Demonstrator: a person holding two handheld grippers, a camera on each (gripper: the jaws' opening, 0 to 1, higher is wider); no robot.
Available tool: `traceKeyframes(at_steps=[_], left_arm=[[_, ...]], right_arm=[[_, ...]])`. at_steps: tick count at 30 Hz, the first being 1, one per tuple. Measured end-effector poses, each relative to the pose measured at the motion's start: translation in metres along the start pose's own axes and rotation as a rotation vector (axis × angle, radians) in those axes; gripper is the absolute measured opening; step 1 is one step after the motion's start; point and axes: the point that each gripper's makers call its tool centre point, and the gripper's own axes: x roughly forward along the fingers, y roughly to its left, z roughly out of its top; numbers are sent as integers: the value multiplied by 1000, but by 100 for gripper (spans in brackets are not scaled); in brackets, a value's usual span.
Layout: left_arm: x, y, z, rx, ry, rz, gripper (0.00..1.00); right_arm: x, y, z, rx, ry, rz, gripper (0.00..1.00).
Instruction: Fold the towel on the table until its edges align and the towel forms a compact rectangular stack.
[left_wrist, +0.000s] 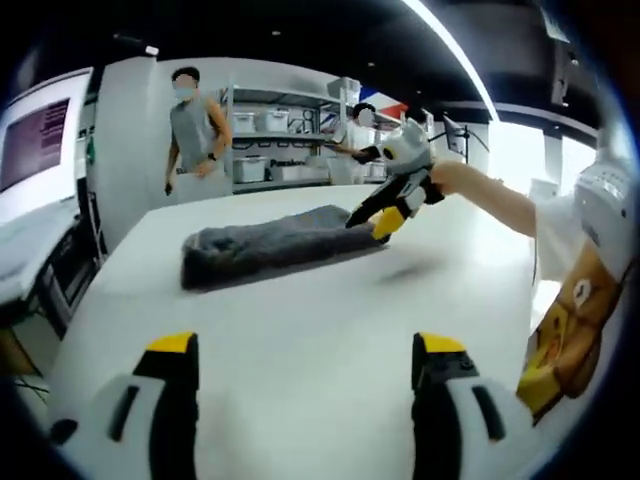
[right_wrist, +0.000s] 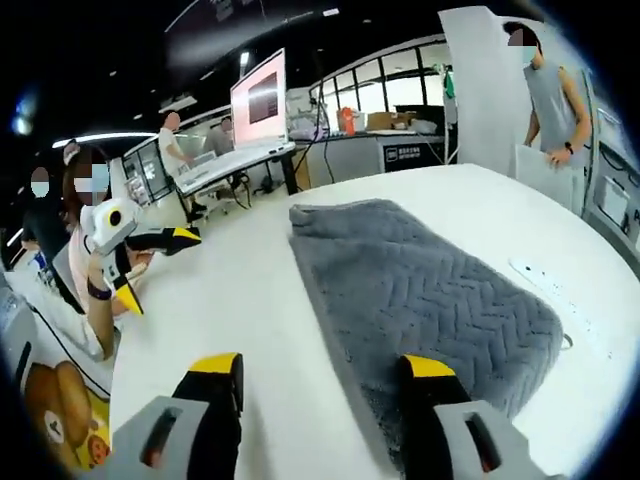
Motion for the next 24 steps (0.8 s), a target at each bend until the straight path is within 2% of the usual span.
traceKeyframes(at_steps=[6, 11, 16, 24], left_arm=[[7, -5, 5, 19, 11, -19, 92], [14, -4, 9, 33, 23, -20, 93], [18, -7, 11, 41, 31, -22, 93], [21, -11, 13, 51, 45, -32, 93]], right_arm=[[-31, 3, -20, -17, -20, -14, 71], [-63, 4, -41, -37, -34, -65, 73], [-80, 3, -55, -32, -41, -90, 75], [-94, 0, -73, -11, -51, -97, 80]])
